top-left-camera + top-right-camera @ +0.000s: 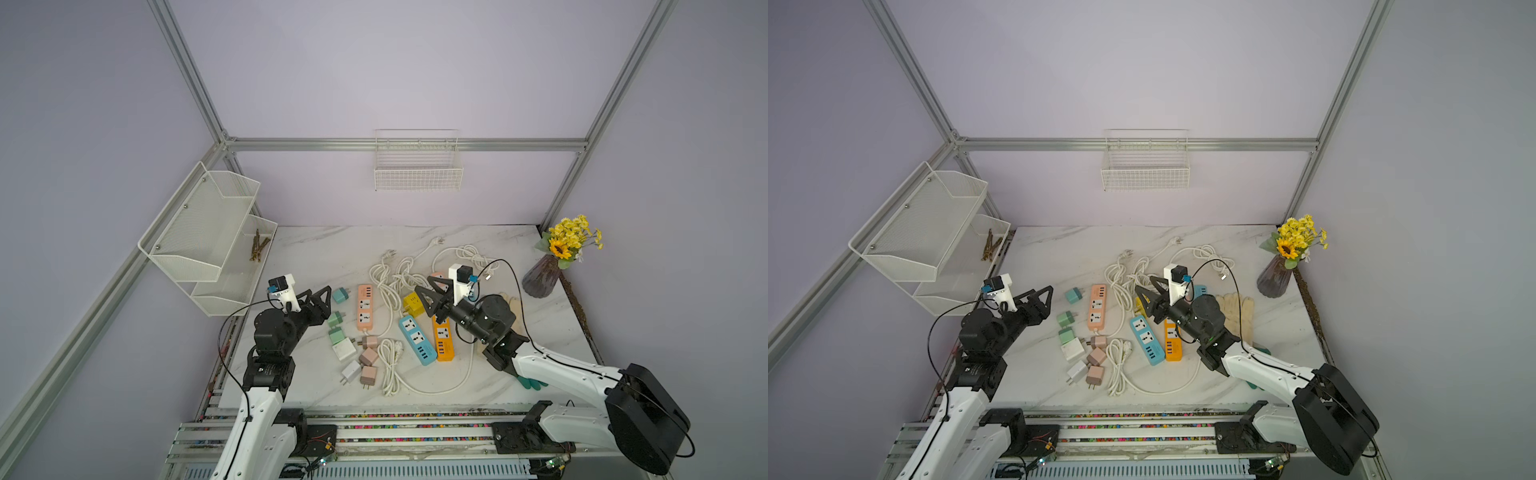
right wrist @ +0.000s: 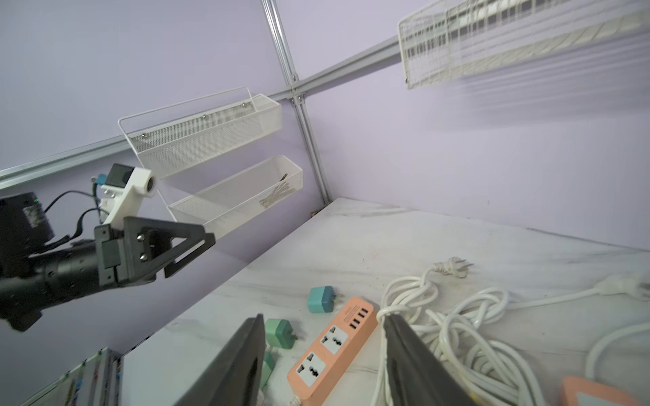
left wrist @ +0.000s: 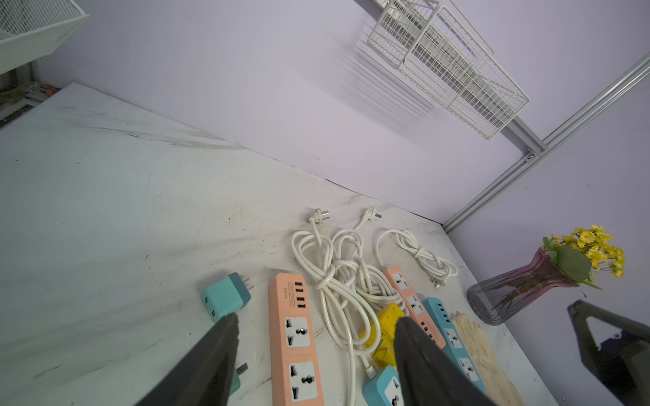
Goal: Pull the plug off the socket
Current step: Place the plug at the center of the board, then reset both arms
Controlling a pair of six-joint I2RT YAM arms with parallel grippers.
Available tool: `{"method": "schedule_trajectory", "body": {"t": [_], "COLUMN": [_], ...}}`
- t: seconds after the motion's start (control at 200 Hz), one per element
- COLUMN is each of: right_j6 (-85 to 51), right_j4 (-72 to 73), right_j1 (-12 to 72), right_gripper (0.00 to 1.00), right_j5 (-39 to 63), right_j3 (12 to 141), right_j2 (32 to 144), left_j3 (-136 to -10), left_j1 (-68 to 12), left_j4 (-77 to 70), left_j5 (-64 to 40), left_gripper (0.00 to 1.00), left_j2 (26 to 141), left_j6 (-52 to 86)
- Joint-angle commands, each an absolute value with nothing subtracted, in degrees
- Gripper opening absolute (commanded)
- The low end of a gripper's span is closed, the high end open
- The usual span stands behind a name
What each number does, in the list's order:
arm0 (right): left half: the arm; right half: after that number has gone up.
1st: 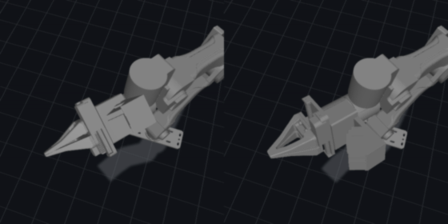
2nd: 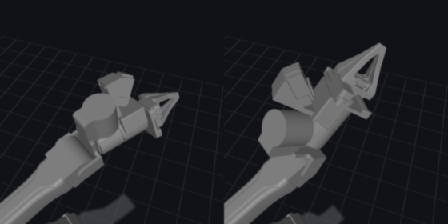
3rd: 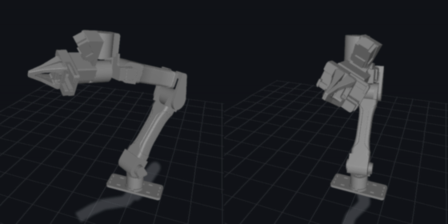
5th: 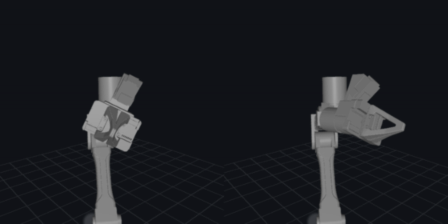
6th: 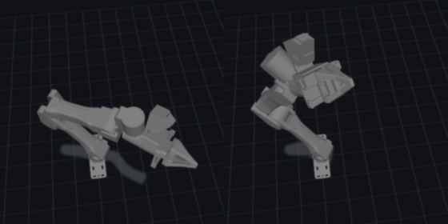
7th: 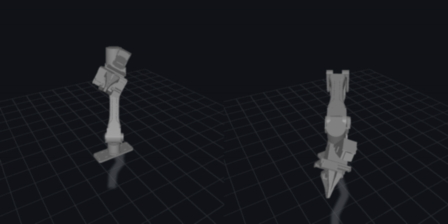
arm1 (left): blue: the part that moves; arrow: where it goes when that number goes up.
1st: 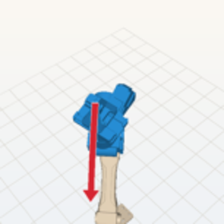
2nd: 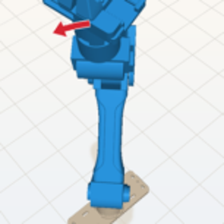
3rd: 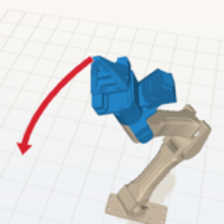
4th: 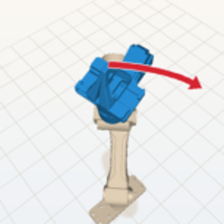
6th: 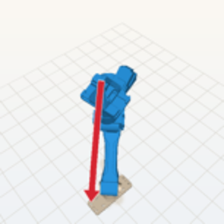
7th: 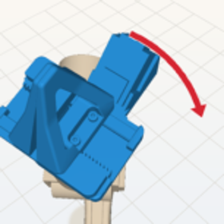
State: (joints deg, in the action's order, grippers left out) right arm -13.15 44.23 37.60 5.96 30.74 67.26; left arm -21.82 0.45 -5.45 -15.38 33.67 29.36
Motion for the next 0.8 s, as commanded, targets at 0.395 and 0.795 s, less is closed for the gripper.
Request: {"method": "schedule_trajectory", "body": {"t": [0.395, 0.795], "right_j6": [-7.8, -6.0], "right_j4": [17.7, 27.4], "right_j1": [21.8, 6.6], "right_gripper": [0.99, 0.99], "right_j5": [-26.8, -16.7], "right_j3": [20.2, 13.8], "right_j2": [30.7, 41.9], "left_j3": [-11.9, -13.4], "left_j1": [0.4, 0.4], "left_j4": [-9.1, -7.1], "left_j5": [-2.9, -2.3], "left_gripper": [1.00, 1.00], "left_j2": [21.5, 24.6], "left_j6": [25.2, 23.7]}}
